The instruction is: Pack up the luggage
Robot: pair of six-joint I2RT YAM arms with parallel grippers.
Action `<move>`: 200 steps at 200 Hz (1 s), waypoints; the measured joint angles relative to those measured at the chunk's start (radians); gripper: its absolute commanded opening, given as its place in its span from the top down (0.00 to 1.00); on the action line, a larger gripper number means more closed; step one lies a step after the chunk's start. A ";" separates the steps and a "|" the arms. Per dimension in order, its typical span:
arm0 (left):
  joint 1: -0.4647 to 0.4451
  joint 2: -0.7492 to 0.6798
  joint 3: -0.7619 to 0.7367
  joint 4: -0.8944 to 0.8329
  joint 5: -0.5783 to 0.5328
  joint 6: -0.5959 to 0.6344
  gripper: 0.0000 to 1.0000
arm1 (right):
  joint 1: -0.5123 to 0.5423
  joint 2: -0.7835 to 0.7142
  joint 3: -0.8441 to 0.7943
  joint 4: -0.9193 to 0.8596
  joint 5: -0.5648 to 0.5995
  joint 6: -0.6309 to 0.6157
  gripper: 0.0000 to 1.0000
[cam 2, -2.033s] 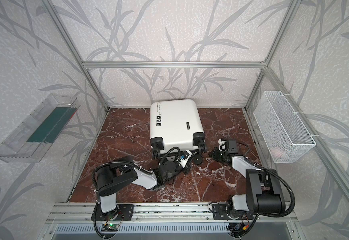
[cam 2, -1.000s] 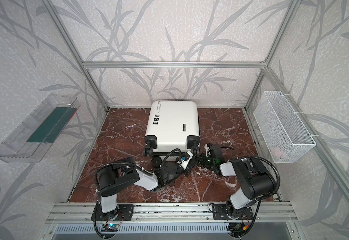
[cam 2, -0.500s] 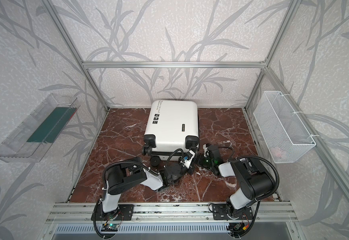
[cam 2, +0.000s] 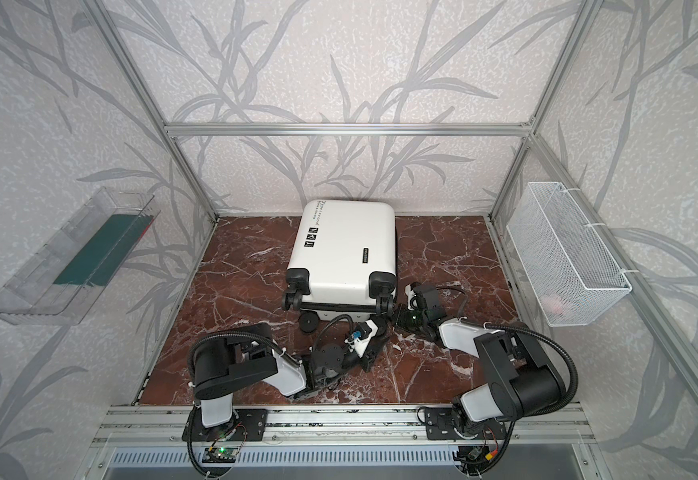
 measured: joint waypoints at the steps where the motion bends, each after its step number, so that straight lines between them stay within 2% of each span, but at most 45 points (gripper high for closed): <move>1: 0.000 -0.002 -0.002 0.000 0.000 0.000 0.56 | -0.001 -0.002 0.001 -0.003 0.000 -0.002 0.81; 14: 0.000 -0.032 -0.036 0.000 -0.011 -0.005 0.51 | -0.020 -0.031 0.014 -0.060 0.014 -0.035 0.76; 62: 0.000 -0.180 -0.072 -0.066 -0.061 0.009 0.37 | -0.105 -0.129 0.044 -0.191 0.043 -0.124 0.47; 120: 0.000 -0.377 -0.034 -0.346 -0.113 0.067 0.22 | -0.124 -0.343 0.051 -0.352 0.076 -0.175 0.33; 147: 0.000 -0.435 0.011 -0.472 -0.142 0.098 0.13 | -0.124 -0.418 0.075 -0.403 0.098 -0.180 0.20; 159: 0.000 -0.454 0.033 -0.526 -0.159 0.121 0.11 | -0.124 -0.441 0.086 -0.430 0.119 -0.179 0.19; 165: 0.001 -0.458 0.043 -0.547 -0.165 0.135 0.02 | -0.124 -0.451 0.090 -0.442 0.126 -0.178 0.19; 168: 0.002 -0.460 0.051 -0.561 -0.168 0.139 0.01 | -0.124 -0.456 0.090 -0.447 0.129 -0.178 0.19; 200: 0.004 -0.462 0.087 -0.621 -0.236 0.219 0.01 | -0.125 -0.533 0.091 -0.490 0.132 -0.168 0.19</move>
